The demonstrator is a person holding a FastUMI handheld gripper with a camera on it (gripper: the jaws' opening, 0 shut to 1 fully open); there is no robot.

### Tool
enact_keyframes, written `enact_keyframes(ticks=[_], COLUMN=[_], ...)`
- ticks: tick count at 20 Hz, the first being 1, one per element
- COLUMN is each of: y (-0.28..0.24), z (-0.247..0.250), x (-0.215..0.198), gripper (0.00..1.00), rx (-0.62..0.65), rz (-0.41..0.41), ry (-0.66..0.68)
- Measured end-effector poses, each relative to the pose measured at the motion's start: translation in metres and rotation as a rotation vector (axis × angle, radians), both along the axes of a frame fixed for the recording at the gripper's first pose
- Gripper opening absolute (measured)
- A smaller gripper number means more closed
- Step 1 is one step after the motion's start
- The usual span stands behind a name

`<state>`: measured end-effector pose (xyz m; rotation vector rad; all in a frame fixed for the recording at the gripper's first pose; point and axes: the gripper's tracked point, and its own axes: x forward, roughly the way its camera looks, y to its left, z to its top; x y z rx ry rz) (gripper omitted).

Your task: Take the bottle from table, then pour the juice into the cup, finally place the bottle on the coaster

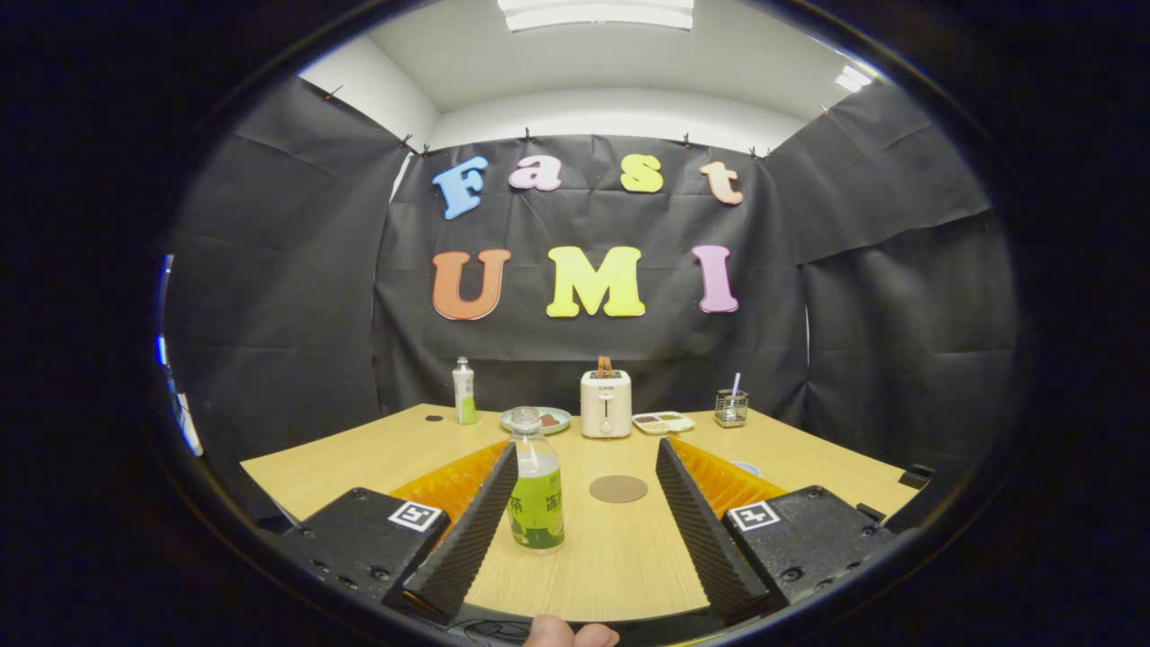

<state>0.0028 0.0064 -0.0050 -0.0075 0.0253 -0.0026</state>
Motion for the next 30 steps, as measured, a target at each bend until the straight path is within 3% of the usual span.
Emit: enact_keyframes(ticks=[20,26,30], y=[0.004,0.017,0.017], z=[-0.001,-0.024,-0.047], x=[0.002,0.007,0.012], gripper=[1.00,1.00,1.00], rx=[-0.012,-0.025,-0.035], rz=[0.002,0.024,-0.019], ry=[0.001,0.042,0.039])
